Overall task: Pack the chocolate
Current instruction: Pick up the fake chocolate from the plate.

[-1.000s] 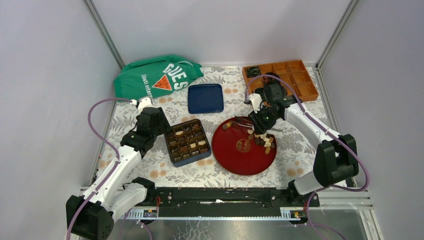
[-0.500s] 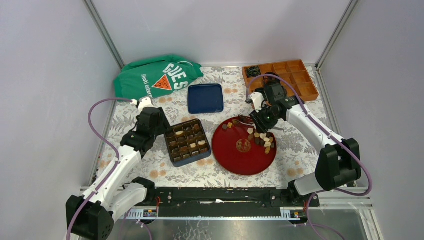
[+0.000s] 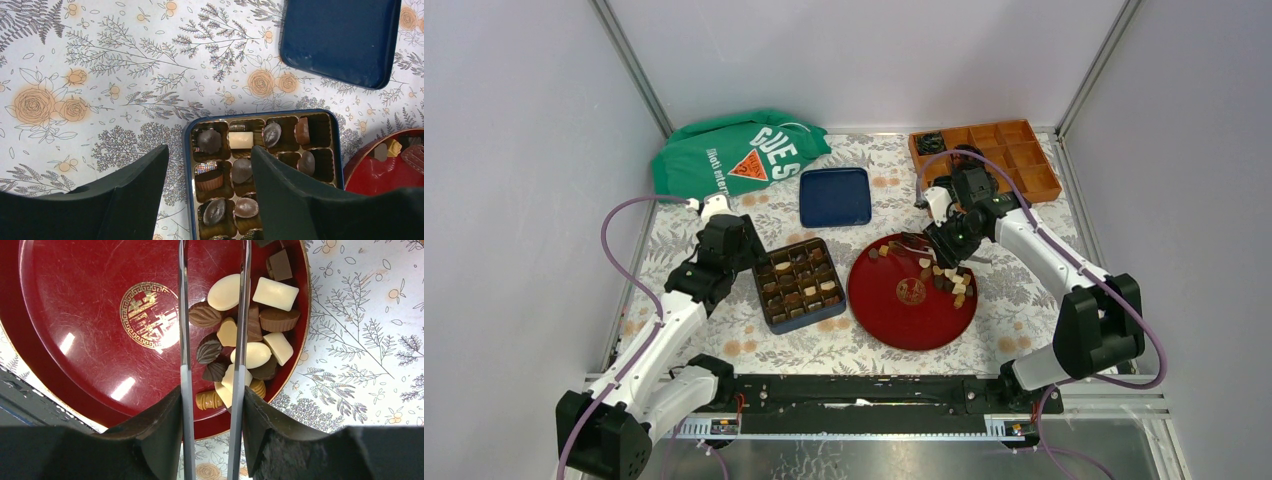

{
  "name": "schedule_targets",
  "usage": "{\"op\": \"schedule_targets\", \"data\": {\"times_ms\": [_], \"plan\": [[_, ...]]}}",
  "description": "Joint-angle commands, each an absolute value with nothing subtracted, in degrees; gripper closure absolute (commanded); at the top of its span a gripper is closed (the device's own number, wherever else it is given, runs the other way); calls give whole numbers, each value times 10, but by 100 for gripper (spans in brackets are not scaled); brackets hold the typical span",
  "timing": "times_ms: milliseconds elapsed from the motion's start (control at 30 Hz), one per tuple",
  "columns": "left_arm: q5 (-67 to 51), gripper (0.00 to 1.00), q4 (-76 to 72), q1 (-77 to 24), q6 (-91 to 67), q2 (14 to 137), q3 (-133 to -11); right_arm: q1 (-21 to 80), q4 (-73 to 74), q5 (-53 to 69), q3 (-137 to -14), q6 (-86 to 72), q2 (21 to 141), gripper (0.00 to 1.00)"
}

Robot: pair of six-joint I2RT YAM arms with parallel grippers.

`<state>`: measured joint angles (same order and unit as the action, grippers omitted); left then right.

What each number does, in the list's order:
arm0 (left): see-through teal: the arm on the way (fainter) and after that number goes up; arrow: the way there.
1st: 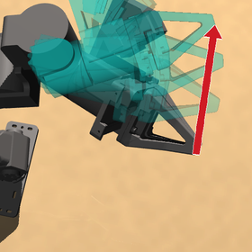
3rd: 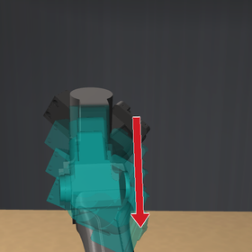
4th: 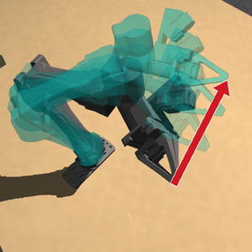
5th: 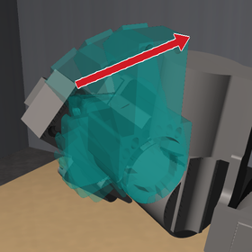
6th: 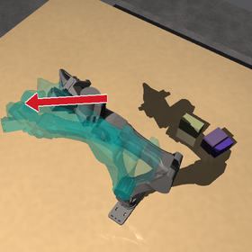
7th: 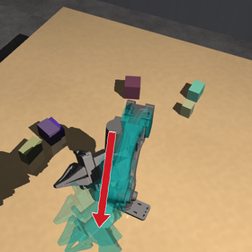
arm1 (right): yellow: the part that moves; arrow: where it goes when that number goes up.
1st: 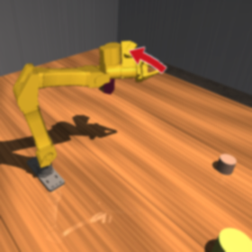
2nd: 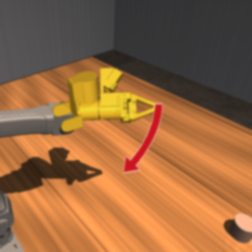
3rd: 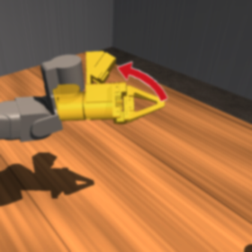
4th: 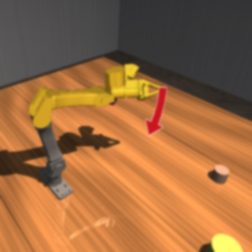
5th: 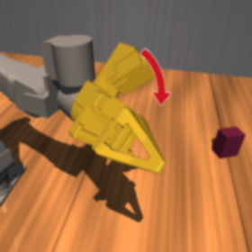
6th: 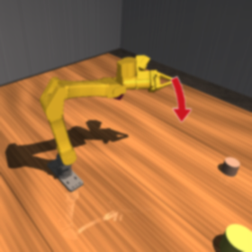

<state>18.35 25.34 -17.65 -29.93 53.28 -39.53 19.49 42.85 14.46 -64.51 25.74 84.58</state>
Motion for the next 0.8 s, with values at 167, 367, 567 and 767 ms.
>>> {"op": "schedule_targets", "data": {"times_ms": [167, 367, 567, 767], "plan": [[180, 29, 219, -179, -287, 520, -402, 203, 419, 144, -660, 254, 850, 57], [179, 27, 215, -179, -284, 511, -398, 203, 422, 143, -656, 257, 833, 79], [167, 25, 208, -179, -276, 499, -394, 202, 421, 158, -629, 266, 780, 92], [114, 23, 193, -179, -243, 482, -391, 195, 417, 181, -596, 280, 722, 96]]}}
